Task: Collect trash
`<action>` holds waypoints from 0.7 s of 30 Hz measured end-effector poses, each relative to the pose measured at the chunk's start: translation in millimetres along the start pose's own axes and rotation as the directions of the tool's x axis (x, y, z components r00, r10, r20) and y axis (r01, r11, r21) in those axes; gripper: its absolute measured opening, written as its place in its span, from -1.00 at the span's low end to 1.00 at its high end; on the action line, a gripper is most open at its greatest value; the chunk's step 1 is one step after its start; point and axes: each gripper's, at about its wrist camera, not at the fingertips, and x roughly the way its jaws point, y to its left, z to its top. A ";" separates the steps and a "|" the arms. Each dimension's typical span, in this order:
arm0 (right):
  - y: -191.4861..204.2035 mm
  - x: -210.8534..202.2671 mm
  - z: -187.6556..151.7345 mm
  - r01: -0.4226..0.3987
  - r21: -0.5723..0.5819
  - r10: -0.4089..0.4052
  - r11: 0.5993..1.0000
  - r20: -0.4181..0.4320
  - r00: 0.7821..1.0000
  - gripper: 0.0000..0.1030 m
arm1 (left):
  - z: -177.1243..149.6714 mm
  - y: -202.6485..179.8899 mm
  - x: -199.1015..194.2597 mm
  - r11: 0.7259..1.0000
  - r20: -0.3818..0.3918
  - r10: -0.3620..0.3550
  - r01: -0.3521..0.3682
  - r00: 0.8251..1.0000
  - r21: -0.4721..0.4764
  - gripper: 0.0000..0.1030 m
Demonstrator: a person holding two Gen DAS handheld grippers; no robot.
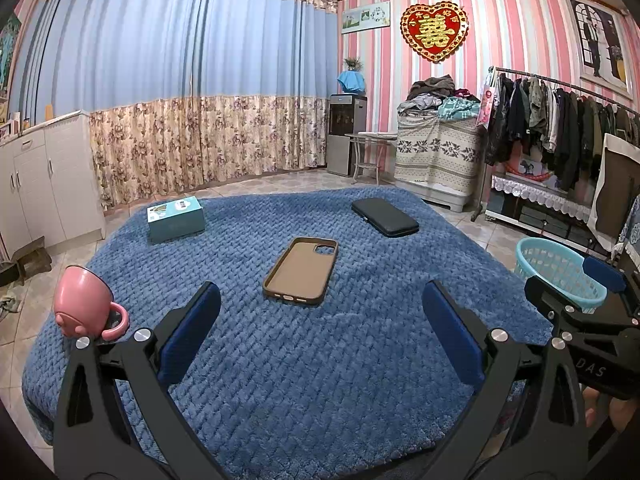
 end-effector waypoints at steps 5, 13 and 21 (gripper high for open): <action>0.0 -0.1 0.5 0.000 0.001 0.000 1.000 0.000 1.000 0.91 | -0.5 -0.7 -0.2 1.000 0.000 0.000 0.000 1.000 0.001 0.90; -0.5 -0.4 0.7 -0.001 0.004 0.001 1.000 -0.001 1.000 0.91 | -0.2 -0.4 -0.3 1.000 -0.001 0.001 -0.001 1.000 0.002 0.90; -0.6 -0.8 1.0 0.000 0.004 0.000 1.000 -0.001 1.000 0.91 | -0.4 -0.9 -0.9 1.000 0.003 0.001 -0.001 1.000 0.004 0.90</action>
